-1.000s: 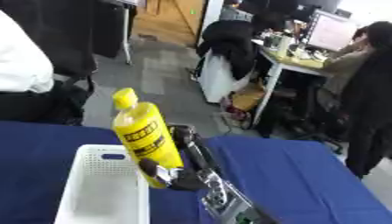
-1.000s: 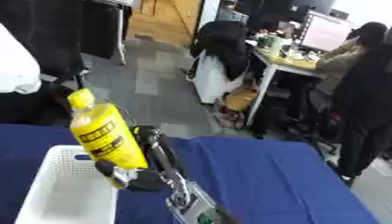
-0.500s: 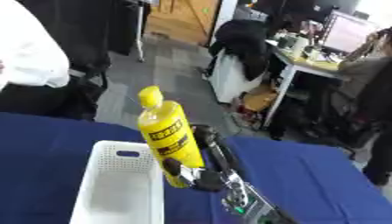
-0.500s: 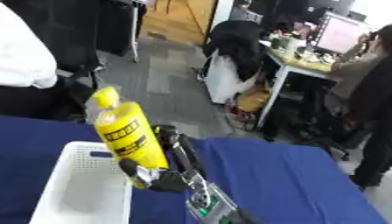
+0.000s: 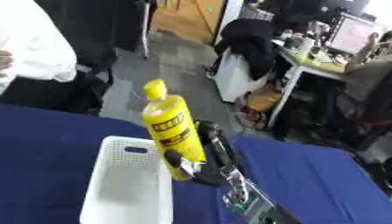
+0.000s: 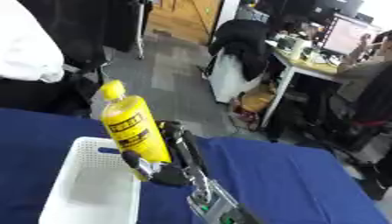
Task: Pick up objects on the table and place them in the box.
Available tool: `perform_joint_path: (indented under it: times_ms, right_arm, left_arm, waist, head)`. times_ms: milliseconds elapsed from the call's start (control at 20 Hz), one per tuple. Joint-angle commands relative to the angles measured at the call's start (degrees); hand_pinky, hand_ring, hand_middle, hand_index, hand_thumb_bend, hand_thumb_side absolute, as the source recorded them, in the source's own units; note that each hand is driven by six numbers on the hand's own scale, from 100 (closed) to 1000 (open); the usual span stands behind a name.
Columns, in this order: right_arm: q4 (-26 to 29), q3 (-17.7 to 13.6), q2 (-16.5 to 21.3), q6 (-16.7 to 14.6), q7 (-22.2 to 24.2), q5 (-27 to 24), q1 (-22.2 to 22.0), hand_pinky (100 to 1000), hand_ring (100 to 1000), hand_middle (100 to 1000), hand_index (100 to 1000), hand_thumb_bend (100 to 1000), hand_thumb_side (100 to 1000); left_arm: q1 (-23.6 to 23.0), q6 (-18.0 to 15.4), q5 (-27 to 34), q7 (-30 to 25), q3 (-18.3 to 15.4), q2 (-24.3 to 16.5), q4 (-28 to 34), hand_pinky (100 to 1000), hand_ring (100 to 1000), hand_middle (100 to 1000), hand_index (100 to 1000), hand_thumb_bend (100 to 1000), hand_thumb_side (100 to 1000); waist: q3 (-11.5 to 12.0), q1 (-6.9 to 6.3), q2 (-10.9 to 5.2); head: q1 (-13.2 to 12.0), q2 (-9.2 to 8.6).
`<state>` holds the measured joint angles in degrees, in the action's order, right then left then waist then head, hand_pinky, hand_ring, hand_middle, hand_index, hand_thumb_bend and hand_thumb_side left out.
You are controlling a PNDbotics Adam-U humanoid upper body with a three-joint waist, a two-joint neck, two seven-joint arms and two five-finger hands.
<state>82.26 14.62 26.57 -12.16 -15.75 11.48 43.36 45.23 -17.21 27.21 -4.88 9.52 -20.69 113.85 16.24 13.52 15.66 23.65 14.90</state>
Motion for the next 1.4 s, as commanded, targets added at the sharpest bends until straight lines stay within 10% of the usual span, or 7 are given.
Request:
perform_joint_path:
  times_ms: [50,1400]
  right_arm:
    - [1.5,-0.4,2.1,0.5,-0.3,0.5,0.8,100,100,100,237,249,658]
    - [-0.8,-1.2,7.8,0.9,-0.5,3.9,1.9,100,100,100,241,240,689]
  left_arm:
    - [1.3,0.2,0.1,0.3,-0.4,0.2,0.7,642,603,816,834,254,842]
    - [2.9,2.9,1.2,2.5,-1.2,6.0,0.7,641,601,815,832,277,851]
  waist:
    - [0.1,-0.57,-0.86]
    - [4.7,-0.57,-0.31]
  head:
    - [0.8,0.07]
    - [5.8,-5.21]
